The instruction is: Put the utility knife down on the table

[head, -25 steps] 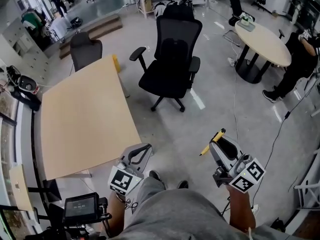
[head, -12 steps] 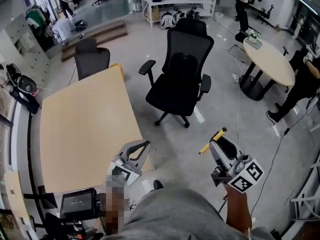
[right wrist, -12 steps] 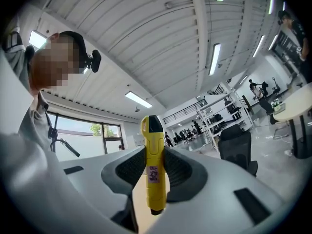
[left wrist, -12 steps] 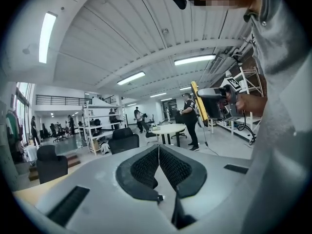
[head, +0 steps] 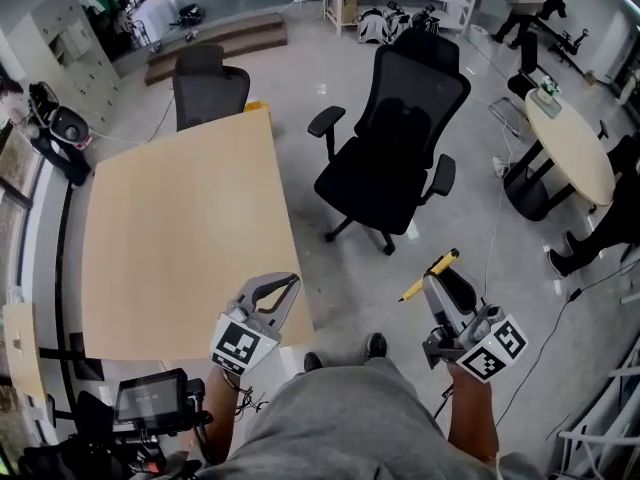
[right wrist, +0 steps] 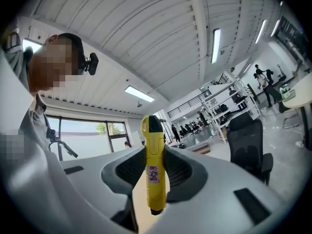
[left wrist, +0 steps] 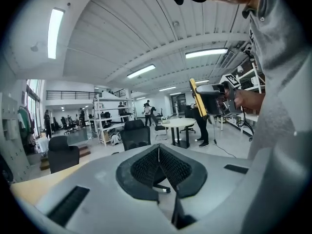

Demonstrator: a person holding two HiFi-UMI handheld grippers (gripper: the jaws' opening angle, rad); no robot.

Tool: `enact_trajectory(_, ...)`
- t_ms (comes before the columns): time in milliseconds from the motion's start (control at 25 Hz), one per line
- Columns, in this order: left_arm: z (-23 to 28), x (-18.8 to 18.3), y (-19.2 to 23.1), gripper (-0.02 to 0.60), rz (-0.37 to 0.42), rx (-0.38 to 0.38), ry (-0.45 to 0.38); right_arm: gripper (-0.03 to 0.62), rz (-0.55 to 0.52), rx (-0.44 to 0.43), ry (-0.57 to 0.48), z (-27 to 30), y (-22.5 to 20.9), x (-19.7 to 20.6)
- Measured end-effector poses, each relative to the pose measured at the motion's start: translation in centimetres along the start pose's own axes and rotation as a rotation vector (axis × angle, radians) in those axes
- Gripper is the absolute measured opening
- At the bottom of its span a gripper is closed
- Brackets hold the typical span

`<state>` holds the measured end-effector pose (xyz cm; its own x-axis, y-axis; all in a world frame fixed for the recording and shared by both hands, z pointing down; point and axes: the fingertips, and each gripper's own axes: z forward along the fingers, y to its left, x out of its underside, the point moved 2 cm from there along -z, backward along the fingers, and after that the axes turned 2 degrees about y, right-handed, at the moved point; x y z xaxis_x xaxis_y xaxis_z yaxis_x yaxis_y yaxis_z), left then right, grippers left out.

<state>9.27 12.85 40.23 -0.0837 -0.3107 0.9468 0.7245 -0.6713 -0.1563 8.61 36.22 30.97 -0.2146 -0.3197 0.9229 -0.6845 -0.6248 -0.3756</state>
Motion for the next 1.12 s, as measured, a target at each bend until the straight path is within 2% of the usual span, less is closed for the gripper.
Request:
enact_trajectory(160,0.4,-0.3,1.7,0.006,-0.036,-0.094,0.002,0.117,-0.014,-0.105,0.024,3.3,-1.4,-1.2)
enact_trajectory(360,2.6,-1.1,1.9,0.006,-0.055,-0.174,0.009,0.117,-0.011,-0.183,0.029,4.5,-4.3,-2.8)
enact_trajectory(600,7.4,-3.1,1.3,0.006,-0.054,-0.231,0.009,0.117,0.006,-0.224,0.061,3.9,-9.9,-3.9)
enact_trajectory(840,10.8,-4.3,0.3,0.006,-0.077,-0.266,0.033,0.117,0.013,-0.278,0.080,4.2,-13.3,-6.0)
enact_trajectory(1120,11.8,-4.9,0.6,0.006,-0.110,-0.343,0.060,0.117,0.041,-0.337,0.123,5.3,-15.8,-6.3)
